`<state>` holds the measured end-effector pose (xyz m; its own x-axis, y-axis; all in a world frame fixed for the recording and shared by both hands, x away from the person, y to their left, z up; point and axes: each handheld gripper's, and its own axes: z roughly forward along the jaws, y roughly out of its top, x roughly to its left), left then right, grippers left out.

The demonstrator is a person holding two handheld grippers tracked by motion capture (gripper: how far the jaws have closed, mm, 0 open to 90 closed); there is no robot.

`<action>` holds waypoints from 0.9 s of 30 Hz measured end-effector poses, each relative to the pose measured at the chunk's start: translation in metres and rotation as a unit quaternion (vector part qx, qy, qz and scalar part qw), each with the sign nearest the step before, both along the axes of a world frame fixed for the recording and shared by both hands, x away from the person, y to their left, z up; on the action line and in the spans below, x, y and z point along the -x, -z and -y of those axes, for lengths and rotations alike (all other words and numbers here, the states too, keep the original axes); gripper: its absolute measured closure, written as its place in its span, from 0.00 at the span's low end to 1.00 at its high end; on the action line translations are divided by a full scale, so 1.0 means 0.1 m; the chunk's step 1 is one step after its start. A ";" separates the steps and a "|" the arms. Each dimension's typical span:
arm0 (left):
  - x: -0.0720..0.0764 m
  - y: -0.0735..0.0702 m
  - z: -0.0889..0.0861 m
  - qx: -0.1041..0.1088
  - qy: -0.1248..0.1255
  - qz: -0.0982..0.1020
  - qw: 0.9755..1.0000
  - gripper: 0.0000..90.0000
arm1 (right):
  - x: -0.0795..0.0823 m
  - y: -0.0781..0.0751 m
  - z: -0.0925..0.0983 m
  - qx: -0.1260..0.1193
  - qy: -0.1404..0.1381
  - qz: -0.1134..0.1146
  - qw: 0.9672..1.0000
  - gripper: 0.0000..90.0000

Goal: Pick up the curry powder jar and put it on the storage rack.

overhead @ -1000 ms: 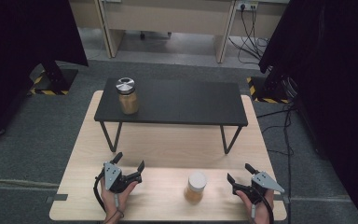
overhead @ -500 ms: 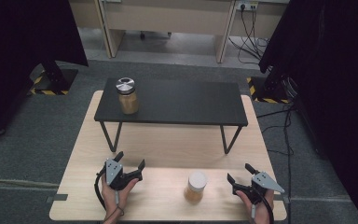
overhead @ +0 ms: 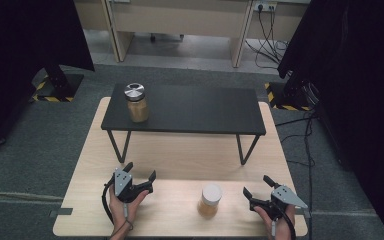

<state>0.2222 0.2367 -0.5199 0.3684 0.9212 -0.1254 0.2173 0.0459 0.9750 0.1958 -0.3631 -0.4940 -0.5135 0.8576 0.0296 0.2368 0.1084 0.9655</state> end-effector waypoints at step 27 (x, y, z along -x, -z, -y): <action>0.00 -0.01 0.00 -0.001 0.000 -0.001 1.000 0.05 | 0.30 -0.31 -0.11 0.007 -0.070 0.031 0.997 0.07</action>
